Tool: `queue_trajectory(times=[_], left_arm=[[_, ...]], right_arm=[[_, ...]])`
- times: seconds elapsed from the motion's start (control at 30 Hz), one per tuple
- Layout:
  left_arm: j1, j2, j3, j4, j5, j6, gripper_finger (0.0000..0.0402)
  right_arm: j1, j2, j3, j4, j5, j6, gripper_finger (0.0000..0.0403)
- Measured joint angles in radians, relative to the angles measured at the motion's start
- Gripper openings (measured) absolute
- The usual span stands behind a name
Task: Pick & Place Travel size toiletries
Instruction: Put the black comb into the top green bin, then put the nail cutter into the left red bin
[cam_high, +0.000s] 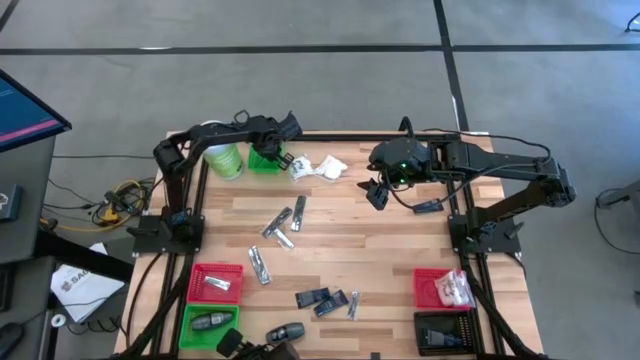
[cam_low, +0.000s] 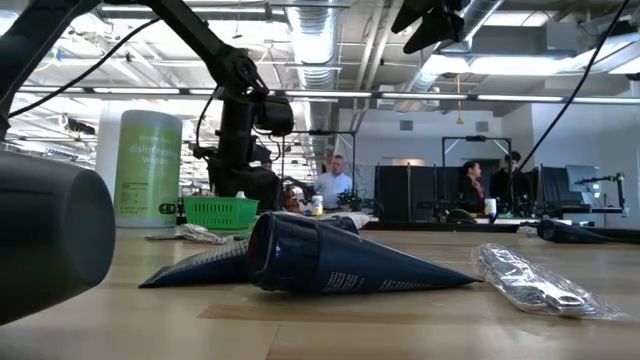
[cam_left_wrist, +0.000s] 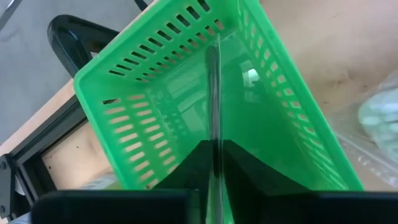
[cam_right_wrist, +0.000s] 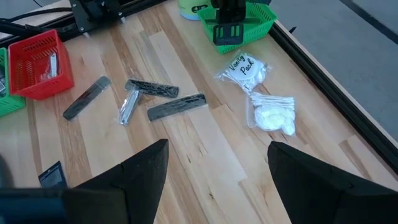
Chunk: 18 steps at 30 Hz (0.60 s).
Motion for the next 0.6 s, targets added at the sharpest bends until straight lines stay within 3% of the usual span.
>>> queue_trajectory(times=[0.3,0.6], left_arm=[[-0.008,-0.033,0.000,-0.008,-0.032,0.009,0.0111],[-0.021,-0.197,0.001,0.003,-0.043,0.031,0.0112]], right_arm=[[-0.027,0.000,0.000,-0.005,0.000,-0.003,0.0265],[-0.057,0.000,0.000,0.003,0.000,-0.058,0.0265]])
